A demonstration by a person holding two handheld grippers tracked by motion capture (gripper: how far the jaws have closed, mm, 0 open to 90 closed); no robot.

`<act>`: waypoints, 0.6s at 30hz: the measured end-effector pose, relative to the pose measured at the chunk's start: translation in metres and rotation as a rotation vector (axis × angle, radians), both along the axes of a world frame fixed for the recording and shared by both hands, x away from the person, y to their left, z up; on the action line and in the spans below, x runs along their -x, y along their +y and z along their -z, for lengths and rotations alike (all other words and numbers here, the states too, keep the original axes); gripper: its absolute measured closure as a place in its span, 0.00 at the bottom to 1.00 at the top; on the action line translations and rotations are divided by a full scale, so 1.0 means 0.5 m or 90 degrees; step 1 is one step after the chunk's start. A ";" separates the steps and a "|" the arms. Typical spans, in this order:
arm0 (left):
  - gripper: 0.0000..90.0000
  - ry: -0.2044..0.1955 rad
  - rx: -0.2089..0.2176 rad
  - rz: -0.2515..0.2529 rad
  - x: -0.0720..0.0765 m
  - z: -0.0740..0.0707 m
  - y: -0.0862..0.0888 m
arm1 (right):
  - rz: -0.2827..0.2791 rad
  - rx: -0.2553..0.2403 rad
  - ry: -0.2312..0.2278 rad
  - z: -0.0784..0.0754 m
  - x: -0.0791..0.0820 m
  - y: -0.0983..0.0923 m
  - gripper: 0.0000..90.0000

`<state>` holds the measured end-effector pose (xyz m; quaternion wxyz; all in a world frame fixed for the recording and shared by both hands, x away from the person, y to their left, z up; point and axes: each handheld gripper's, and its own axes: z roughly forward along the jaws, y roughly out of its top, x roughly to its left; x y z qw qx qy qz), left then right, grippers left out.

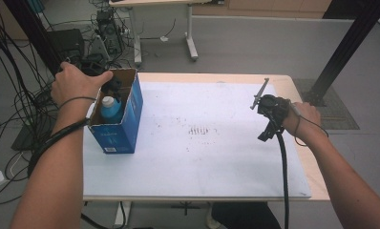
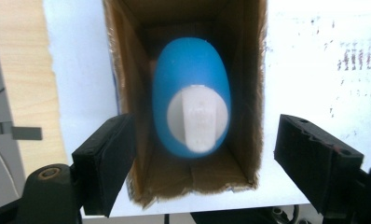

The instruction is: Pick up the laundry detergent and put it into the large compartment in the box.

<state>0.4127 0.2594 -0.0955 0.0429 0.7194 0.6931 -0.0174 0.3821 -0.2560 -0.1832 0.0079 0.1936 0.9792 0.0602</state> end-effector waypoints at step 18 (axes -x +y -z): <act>0.06 0.000 0.024 0.073 0.030 -0.068 -0.050 | -0.005 0.001 -0.001 -0.002 0.001 0.006 0.04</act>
